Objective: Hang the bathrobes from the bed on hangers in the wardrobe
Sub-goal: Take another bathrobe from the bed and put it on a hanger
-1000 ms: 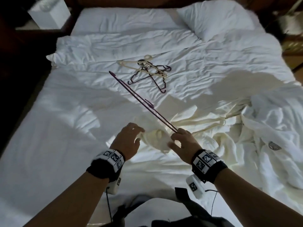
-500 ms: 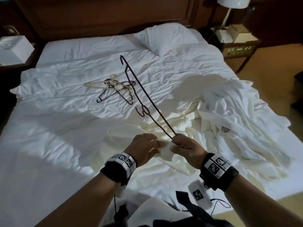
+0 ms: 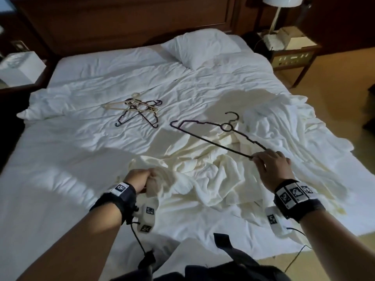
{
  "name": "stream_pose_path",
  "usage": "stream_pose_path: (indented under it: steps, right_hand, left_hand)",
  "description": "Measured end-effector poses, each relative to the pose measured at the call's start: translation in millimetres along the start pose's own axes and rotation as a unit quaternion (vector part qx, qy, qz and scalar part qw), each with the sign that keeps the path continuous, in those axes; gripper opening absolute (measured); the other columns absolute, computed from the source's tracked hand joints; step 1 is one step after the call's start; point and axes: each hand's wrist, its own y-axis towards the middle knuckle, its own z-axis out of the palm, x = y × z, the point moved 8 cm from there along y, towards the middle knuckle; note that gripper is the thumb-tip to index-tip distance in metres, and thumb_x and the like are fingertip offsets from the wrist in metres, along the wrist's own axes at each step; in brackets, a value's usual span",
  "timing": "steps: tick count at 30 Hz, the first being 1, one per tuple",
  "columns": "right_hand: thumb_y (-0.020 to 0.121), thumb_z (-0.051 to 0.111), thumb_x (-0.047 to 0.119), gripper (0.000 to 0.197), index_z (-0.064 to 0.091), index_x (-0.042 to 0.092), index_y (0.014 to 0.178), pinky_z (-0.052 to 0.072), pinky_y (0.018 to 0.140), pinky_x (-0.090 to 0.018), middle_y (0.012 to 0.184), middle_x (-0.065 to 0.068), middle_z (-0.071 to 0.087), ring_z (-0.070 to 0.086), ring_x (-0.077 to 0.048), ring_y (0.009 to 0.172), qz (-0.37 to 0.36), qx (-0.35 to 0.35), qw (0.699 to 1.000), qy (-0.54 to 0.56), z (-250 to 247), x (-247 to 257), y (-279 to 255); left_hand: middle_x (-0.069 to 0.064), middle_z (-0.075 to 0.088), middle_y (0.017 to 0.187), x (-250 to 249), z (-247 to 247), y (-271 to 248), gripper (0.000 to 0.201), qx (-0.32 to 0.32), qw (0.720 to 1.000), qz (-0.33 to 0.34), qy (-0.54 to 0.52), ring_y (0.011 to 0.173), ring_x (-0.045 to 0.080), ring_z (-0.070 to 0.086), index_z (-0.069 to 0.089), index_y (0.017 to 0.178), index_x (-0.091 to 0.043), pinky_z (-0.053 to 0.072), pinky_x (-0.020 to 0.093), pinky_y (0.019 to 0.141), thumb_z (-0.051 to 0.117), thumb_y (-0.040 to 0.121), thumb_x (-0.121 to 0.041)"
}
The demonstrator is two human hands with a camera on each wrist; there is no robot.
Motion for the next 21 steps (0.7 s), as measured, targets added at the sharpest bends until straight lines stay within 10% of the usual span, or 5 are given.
stream_pose_path:
  steps: [6,13,21]
  right_hand:
    - [0.090,0.036,0.042,0.034,0.068,0.030,0.091,0.038,0.088,-0.046,0.096,0.011,0.056,0.045,-0.024,0.102,-0.162,0.029,0.986,-0.019,14,8,-13]
    - [0.089,0.047,0.033,0.020,0.067,0.031,0.088,0.040,0.093,-0.037,0.095,0.010,0.056,0.050,-0.022,0.099,-0.298,0.068,0.952,0.008,47,34,-40]
    - [0.086,0.059,0.027,0.010,0.066,0.033,0.088,0.045,0.090,-0.030,0.095,0.013,0.052,0.052,-0.020,0.096,-0.337,0.148,0.929,0.037,74,60,-67]
  left_hand:
    - [0.017,0.069,0.091,6,-24,-6,0.018,-0.072,0.990,-0.037,-0.114,0.073,0.030,0.066,0.071,0.079,-0.009,0.055,0.040,0.072,0.061,0.092,-0.018]
    - [0.016,0.071,0.087,-17,21,-31,0.013,-0.013,0.993,0.050,-0.108,0.080,0.033,0.065,0.073,0.087,-0.006,0.051,0.038,0.075,0.065,0.088,-0.016]
    - [0.007,0.075,0.097,6,41,-13,0.043,-0.028,0.993,0.062,-0.094,0.098,0.032,0.069,0.072,0.089,-0.024,0.050,0.056,0.095,0.073,0.059,-0.056]
